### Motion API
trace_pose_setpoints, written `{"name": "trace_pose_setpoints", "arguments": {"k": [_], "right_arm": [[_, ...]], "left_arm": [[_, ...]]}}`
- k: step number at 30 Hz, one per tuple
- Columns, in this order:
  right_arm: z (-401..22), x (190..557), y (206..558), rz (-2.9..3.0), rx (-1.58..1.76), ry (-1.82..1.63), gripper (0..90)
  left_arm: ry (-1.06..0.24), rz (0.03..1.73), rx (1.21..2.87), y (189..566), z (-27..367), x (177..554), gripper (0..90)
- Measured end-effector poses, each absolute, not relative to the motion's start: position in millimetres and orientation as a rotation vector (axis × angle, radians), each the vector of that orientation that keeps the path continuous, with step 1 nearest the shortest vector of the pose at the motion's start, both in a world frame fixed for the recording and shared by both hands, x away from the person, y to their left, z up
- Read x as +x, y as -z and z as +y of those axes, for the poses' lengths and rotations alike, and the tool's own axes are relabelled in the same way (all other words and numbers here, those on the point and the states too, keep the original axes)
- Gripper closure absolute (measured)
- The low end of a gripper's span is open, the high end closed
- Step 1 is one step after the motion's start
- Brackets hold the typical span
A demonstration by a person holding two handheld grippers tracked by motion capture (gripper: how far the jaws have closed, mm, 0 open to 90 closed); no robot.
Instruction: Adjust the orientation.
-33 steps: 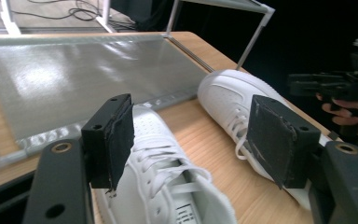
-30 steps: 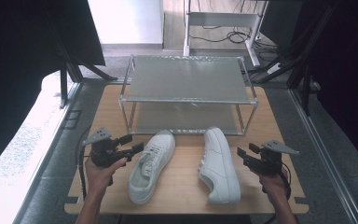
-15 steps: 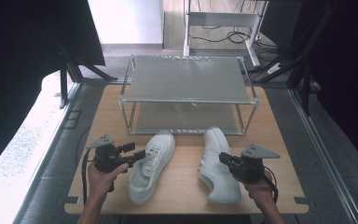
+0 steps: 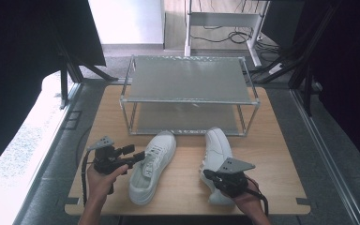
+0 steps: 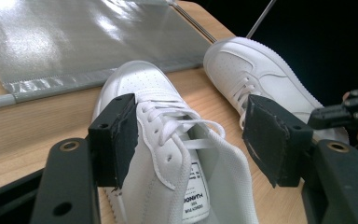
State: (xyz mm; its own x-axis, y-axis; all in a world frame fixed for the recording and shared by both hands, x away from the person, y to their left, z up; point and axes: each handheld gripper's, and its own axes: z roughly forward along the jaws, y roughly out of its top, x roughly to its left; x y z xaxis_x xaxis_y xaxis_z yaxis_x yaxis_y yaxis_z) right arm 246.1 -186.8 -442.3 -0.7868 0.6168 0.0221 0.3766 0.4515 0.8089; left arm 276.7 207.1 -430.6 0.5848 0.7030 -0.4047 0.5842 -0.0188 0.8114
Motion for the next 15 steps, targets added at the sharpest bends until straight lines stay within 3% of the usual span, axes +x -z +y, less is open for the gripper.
{"name": "trace_pose_setpoints", "arguments": {"k": [15], "right_arm": [[-191.3,235.7,452.3,2.47,0.87,-1.154,90.0]], "left_arm": [[-0.115,1.1,1.66,431.2,212.9,276.5,36.5]]}}
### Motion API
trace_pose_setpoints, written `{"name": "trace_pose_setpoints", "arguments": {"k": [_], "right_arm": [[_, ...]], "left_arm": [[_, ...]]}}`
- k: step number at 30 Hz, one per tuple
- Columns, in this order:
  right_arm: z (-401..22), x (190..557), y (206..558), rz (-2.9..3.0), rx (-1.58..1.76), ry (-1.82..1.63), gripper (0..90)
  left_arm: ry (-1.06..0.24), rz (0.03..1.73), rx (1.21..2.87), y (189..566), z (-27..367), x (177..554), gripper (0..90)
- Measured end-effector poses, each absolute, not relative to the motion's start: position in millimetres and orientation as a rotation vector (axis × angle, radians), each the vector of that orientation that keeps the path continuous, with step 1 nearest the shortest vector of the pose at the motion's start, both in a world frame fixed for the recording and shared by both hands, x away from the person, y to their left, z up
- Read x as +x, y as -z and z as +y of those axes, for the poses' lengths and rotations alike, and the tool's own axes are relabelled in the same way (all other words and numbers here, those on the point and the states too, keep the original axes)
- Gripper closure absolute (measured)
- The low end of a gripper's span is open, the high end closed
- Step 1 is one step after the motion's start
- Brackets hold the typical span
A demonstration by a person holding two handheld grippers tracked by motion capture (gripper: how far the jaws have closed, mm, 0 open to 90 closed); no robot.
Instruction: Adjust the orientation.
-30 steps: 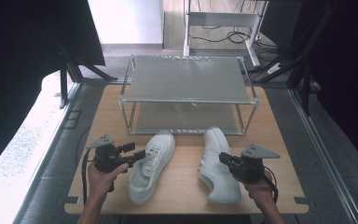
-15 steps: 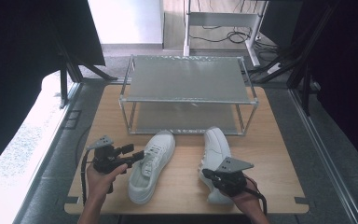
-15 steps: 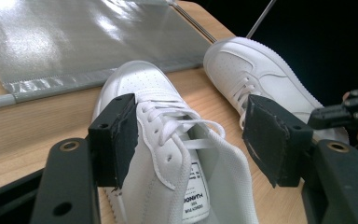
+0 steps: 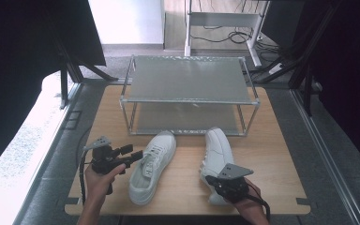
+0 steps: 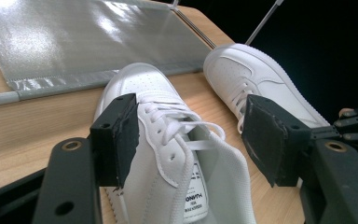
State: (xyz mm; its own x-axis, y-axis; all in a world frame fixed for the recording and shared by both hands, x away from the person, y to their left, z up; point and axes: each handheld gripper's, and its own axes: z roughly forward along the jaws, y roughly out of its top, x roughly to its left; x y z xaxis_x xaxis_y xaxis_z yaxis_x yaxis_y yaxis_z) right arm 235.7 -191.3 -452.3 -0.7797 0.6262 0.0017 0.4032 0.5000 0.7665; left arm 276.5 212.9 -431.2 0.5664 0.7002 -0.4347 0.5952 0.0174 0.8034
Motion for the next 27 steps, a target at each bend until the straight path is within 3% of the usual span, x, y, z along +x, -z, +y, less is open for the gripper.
{"name": "trace_pose_setpoints", "arguments": {"k": [15,27], "right_arm": [[-216.7,231.3,445.1,2.392,0.946,-1.214,90.0],[-276.5,240.8,447.5,2.197,1.17,-1.182,90.0]], "left_arm": [[-0.107,1.113,1.662,431.6,214.6,276.4,36.5],[-0.094,1.13,1.682,434.8,210.8,277.7,36.6]]}}
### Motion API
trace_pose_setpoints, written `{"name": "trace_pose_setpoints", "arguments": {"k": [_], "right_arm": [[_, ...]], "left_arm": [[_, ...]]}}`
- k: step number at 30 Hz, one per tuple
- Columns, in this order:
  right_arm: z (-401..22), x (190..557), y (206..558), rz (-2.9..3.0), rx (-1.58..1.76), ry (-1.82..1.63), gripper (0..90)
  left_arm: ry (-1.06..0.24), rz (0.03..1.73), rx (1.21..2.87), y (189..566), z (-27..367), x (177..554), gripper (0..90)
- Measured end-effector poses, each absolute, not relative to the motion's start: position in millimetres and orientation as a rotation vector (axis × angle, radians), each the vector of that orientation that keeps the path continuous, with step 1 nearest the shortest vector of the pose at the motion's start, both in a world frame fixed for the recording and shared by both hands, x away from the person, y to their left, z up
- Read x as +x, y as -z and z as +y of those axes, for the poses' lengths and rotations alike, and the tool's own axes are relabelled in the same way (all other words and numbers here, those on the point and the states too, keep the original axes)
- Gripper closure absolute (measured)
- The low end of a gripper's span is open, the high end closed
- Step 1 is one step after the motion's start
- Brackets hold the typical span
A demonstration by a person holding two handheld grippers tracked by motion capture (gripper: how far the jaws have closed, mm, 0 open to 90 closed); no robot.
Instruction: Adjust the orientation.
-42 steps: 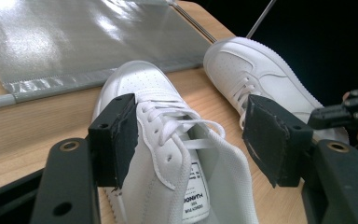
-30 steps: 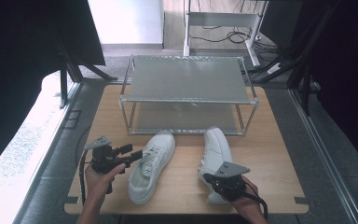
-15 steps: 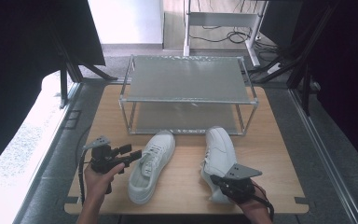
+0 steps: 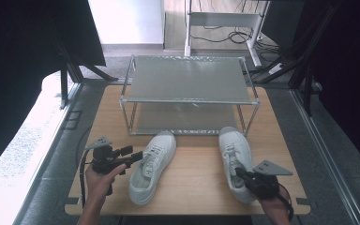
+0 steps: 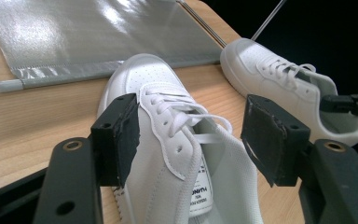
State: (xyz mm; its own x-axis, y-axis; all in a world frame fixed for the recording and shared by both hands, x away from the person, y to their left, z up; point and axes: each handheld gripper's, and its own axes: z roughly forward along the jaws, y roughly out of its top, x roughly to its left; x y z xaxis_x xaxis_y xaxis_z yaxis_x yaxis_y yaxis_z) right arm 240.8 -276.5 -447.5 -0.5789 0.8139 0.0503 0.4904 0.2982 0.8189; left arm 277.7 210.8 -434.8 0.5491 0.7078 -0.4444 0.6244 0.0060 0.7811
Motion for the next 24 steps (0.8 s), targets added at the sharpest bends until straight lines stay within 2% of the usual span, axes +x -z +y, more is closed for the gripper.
{"name": "trace_pose_setpoints", "arguments": {"k": [3,6,13,19,24], "right_arm": [[-296.3,246.0,452.7,2.179,1.232,-1.147,90.0],[-298.7,247.2,453.1,2.192,1.232,-1.162,90.0],[-268.3,229.3,428.1,2.179,1.066,-1.202,89.9],[-242.1,223.7,433.7,2.279,0.999,-1.115,87.3],[-236.0,221.5,441.3,2.313,1.025,-1.034,90.0]], "left_arm": [[-0.093,1.131,1.682,435.1,209.4,277.9,36.6],[-0.1,1.129,1.695,435.0,208.5,277.5,36.6],[-0.097,1.128,1.696,435.0,207.3,277.1,36.6],[-0.095,1.124,1.701,434.8,206.0,276.5,36.6],[-0.088,1.125,1.708,436.8,204.9,277.3,36.6]]}}
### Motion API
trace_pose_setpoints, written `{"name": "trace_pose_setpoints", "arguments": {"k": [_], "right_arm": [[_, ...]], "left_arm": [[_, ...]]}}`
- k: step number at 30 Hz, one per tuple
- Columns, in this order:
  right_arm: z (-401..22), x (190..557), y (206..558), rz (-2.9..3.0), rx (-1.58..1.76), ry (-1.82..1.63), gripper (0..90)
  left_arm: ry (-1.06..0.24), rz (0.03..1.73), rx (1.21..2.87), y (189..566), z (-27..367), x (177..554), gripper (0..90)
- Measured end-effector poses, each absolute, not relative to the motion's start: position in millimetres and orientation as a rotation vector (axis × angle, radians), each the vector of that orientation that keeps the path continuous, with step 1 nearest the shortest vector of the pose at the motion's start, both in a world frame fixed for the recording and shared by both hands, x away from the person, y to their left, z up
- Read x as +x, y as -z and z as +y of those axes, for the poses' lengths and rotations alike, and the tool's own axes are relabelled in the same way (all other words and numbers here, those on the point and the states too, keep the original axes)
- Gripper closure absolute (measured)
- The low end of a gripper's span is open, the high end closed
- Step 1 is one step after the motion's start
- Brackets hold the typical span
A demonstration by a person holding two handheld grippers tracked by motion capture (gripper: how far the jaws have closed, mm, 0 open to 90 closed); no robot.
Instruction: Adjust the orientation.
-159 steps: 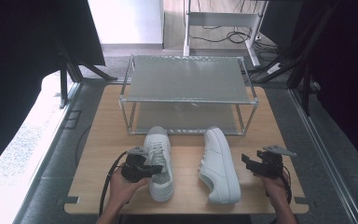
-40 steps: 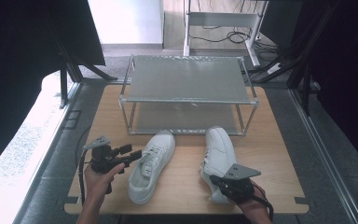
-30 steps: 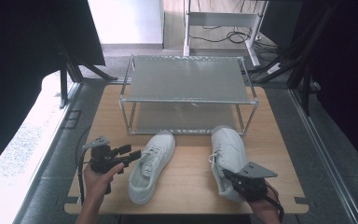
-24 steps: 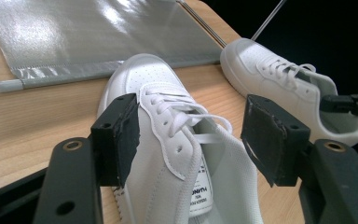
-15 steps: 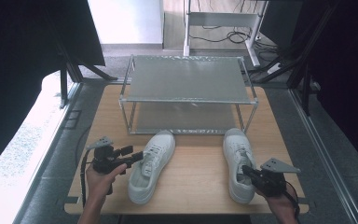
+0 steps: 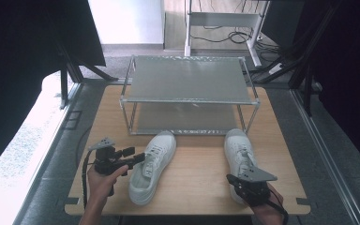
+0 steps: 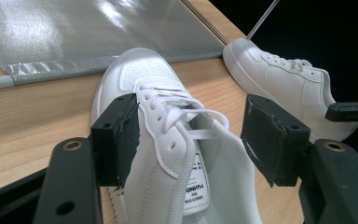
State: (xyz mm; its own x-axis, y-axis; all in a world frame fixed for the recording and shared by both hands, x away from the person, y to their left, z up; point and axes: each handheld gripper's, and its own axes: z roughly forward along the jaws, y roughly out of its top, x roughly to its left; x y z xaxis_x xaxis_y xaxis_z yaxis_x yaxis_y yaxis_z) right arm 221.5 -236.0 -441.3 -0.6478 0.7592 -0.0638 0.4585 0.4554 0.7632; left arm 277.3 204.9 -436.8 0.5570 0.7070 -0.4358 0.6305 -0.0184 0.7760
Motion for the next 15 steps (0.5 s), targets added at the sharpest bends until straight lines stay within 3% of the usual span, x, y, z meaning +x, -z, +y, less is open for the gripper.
{"name": "trace_pose_setpoints", "arguments": {"k": [15], "right_arm": [[-249.7,218.3,441.9,2.321,1.054,-1.025,90.0]], "left_arm": [[-0.086,1.116,1.712,435.5,202.8,275.8,36.4]]}}
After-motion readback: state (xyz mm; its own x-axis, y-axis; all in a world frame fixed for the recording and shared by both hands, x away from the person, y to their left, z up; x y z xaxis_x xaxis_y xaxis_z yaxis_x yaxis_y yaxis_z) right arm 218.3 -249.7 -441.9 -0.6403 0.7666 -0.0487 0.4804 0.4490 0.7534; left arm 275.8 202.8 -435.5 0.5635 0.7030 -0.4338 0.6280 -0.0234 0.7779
